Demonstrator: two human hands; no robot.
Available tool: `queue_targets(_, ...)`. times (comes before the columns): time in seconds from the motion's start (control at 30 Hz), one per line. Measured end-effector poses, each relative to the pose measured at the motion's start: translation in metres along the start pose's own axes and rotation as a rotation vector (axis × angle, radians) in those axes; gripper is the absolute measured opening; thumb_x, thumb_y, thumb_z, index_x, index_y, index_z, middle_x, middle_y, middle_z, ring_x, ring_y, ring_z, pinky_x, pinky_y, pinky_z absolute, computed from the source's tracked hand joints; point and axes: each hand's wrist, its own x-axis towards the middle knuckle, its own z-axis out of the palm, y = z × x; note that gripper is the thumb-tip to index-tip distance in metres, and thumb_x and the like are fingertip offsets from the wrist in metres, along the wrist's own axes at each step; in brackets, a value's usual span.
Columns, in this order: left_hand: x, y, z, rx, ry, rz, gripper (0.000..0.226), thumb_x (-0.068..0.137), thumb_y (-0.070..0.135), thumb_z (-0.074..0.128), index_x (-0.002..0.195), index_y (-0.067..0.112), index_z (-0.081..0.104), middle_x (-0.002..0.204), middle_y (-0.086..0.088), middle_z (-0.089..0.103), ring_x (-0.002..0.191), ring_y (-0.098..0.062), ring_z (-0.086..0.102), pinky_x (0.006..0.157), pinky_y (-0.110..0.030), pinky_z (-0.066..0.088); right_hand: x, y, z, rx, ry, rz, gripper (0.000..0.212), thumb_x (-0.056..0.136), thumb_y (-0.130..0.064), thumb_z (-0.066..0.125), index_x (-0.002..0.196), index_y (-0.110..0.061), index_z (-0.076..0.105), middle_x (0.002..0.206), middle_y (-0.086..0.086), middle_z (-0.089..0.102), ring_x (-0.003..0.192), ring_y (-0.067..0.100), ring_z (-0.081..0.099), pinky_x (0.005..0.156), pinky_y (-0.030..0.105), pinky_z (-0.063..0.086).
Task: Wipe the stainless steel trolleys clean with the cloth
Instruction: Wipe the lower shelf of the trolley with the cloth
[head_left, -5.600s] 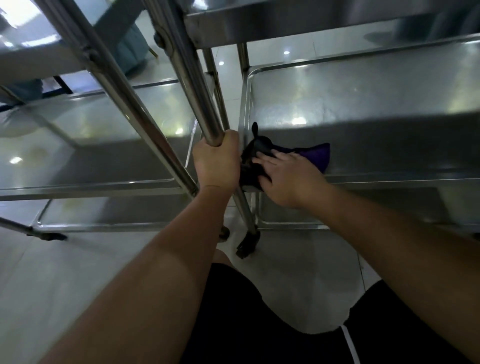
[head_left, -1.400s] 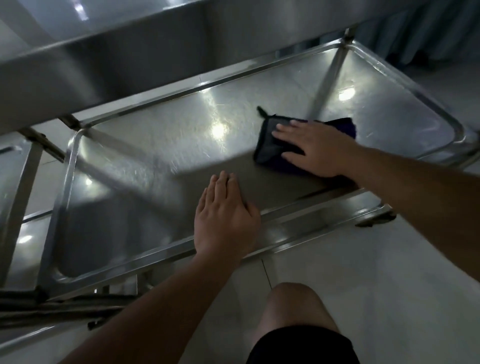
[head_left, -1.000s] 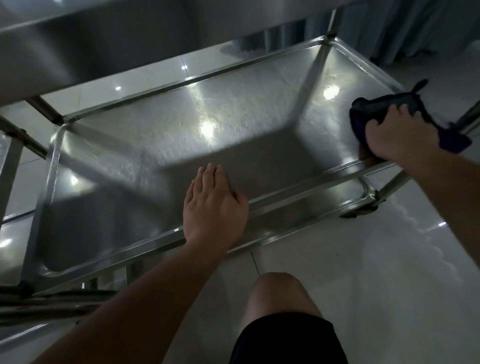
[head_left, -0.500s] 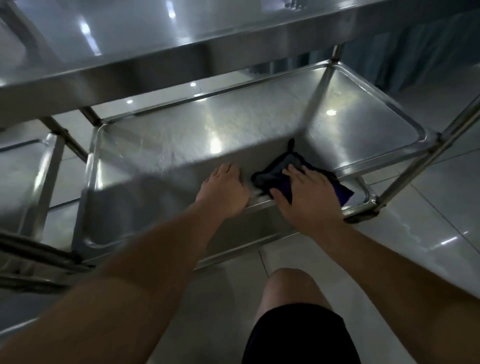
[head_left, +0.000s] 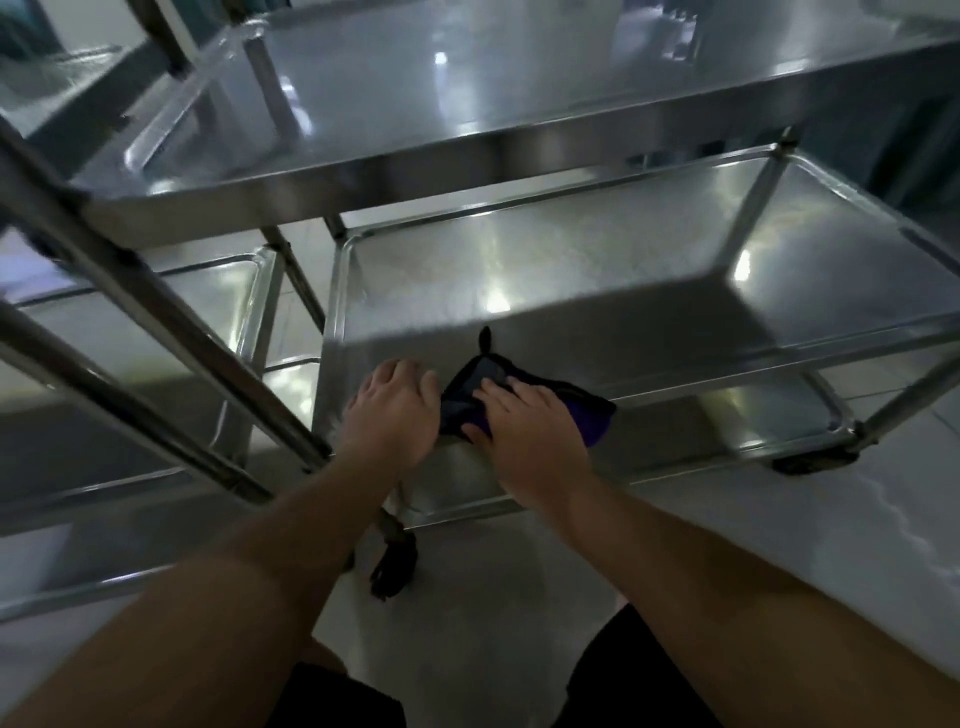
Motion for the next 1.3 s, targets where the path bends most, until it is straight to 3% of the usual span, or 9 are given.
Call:
queue_targets(0.27, -0.027, -0.015, -0.01, 0.074, 0.043, -0.003, 0.044, 0.108, 0.049, 0.033, 0.135, 0.023, 0.055, 0.139, -0.006, 0.056, 0.132, -0.027, 0.052, 0.107, -0.046, 0.044, 0.013, -0.056, 0.014, -0.094, 0.024, -0.215, 0.051, 0.094, -0.031, 0.064, 0.14, -0.01, 0.062, 0.136, 0.006, 0.068, 0.127, 0.032, 0.062, 0.104, 0.043, 0.05)
queue_targets(0.37, -0.034, -0.019, -0.019, -0.002, 0.025, -0.025, 0.041, 0.109, 0.045, 0.035, 0.134, 0.019, 0.056, 0.139, -0.005, 0.055, 0.133, -0.027, 0.049, 0.108, -0.044, 0.04, 0.021, -0.052, 0.003, -0.13, -0.081, -0.283, 0.048, 0.103, -0.025, 0.049, 0.149, -0.013, 0.054, 0.149, 0.004, 0.058, 0.132, 0.031, 0.056, 0.108, 0.043, 0.043)
queue_targets(0.5, -0.055, -0.018, -0.034, 0.051, -0.103, 0.022, 0.034, 0.107, 0.022, 0.04, 0.135, 0.011, 0.056, 0.136, -0.013, 0.052, 0.128, -0.038, 0.047, 0.109, -0.049, 0.042, 0.028, -0.056, -0.036, -0.154, -0.223, -0.347, 0.051, 0.095, -0.015, 0.021, 0.125, -0.018, 0.062, 0.126, 0.002, 0.066, 0.11, 0.027, 0.058, 0.09, 0.038, 0.04)
queue_targets(0.63, -0.082, -0.003, -0.067, 0.038, -0.111, -0.137, 0.041, 0.107, 0.039, 0.038, 0.138, 0.02, 0.056, 0.14, -0.006, 0.056, 0.129, -0.032, 0.053, 0.103, -0.047, 0.046, 0.02, -0.067, -0.078, -0.198, -0.394, -0.28, 0.023, 0.101, -0.014, 0.044, 0.119, -0.02, 0.058, 0.115, 0.002, 0.069, 0.107, 0.028, 0.063, 0.086, 0.039, 0.043)
queue_targets(0.77, -0.115, 0.016, -0.106, 0.182, -0.363, -0.226, 0.052, 0.108, 0.048, 0.034, 0.154, 0.026, 0.044, 0.158, -0.002, 0.044, 0.147, -0.028, 0.041, 0.114, -0.048, 0.039, -0.017, -0.072, -0.12, -0.221, -0.648, -0.198, 0.023, 0.101, -0.012, 0.047, 0.121, -0.017, 0.057, 0.114, 0.006, 0.068, 0.102, 0.029, 0.064, 0.082, 0.039, 0.043)
queue_targets(0.9, -0.153, 0.044, -0.17, 0.318, -0.551, -0.212, 0.053, 0.108, 0.048, 0.036, 0.153, 0.02, 0.042, 0.154, -0.011, 0.048, 0.138, -0.034, 0.047, 0.108, -0.047, 0.039, -0.056, -0.072, -0.187, -0.146, -0.893, -0.035, 0.041, 0.1, -0.008, 0.052, 0.14, -0.017, 0.052, 0.128, 0.007, 0.063, 0.109, 0.026, 0.063, 0.085, 0.034, 0.047)
queue_targets(1.03, -0.185, 0.086, -0.245, 0.258, -0.597, -0.25, 0.051, 0.105, 0.046, 0.038, 0.148, 0.02, 0.045, 0.146, -0.01, 0.051, 0.129, -0.034, 0.052, 0.1, -0.047, 0.045, -0.083, -0.08, -0.275, -0.17, -0.927, 0.004, 0.033, 0.098, -0.006, 0.055, 0.131, -0.012, 0.057, 0.124, 0.009, 0.066, 0.108, 0.027, 0.066, 0.083, 0.035, 0.052)
queue_targets(1.17, -0.212, 0.135, -0.31, 0.211, -0.624, -0.241, 0.051, 0.104, 0.043, 0.04, 0.147, 0.018, 0.045, 0.143, -0.01, 0.053, 0.126, -0.033, 0.053, 0.093, -0.045, 0.045, -0.093, -0.095, -0.369, -0.166, -0.916, 0.094, 0.036, 0.102, -0.01, 0.053, 0.138, -0.013, 0.058, 0.132, 0.01, 0.064, 0.118, 0.027, 0.064, 0.087, 0.035, 0.049)
queue_targets(1.3, -0.228, 0.178, -0.361, 0.181, -0.575, -0.159, 0.053, 0.105, 0.042, 0.04, 0.152, 0.018, 0.042, 0.148, -0.009, 0.049, 0.133, -0.032, 0.049, 0.099, -0.045, 0.043, -0.095, -0.108, -0.45, -0.223, -0.852, 0.129, 0.034, 0.102, -0.013, 0.055, 0.135, -0.012, 0.058, 0.128, 0.009, 0.065, 0.111, 0.025, 0.066, 0.089, 0.033, 0.054)
